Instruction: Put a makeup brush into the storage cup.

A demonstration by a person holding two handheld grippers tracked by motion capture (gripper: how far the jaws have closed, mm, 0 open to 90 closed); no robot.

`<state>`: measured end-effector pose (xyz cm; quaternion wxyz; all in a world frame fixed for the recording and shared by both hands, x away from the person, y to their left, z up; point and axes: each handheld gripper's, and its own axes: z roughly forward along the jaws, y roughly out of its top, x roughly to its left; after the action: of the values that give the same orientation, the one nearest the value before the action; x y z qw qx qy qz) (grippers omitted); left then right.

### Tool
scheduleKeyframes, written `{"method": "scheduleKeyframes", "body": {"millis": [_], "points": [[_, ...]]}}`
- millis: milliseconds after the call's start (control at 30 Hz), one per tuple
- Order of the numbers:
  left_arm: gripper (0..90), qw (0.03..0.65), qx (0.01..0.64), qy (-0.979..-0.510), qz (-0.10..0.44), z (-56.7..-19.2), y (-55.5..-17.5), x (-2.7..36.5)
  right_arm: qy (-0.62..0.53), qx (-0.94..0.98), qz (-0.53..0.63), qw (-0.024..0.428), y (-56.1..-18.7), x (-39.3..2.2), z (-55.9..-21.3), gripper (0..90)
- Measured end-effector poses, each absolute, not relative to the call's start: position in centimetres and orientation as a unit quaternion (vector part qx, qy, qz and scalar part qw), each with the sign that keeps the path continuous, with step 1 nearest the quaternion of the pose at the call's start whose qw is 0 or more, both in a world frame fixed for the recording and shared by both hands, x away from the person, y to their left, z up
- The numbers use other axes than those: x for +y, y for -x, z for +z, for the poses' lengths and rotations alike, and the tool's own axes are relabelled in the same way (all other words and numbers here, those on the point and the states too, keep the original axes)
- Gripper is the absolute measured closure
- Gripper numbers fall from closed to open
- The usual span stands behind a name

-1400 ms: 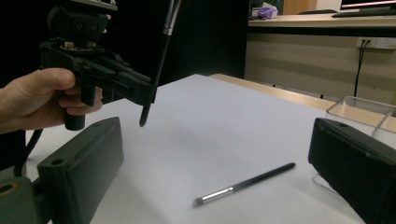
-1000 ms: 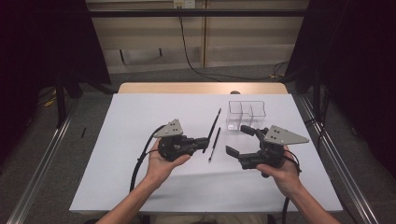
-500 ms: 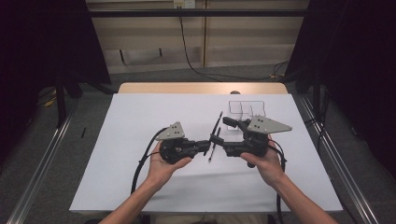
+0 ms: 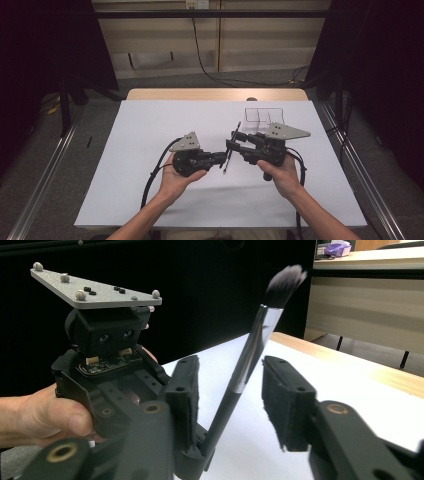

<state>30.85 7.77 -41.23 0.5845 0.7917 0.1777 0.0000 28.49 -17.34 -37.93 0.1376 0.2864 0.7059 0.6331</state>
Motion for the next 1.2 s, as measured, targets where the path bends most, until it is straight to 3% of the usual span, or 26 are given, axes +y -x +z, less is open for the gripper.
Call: {"method": "scheduleKeyframes", "body": {"millis": [333,1033,1200], "points": [[84.6,0.58,0.174,-0.796,0.0,-41.6,-30.7,7.6,-0.29,0.707,0.636,0.11,-28.9,-17.4,-38.3,80.5],[82.5,0.589,0.173,-0.789,0.002,-42.3,-30.4,7.3,-0.281,0.721,0.627,0.095,-28.5,-17.1,-38.1,84.2],[78.4,0.584,0.182,-0.791,0.008,-42.2,-30.4,7.5,-0.281,0.72,0.627,0.095,-28.5,-17.1,-38.1,84.2]]}}
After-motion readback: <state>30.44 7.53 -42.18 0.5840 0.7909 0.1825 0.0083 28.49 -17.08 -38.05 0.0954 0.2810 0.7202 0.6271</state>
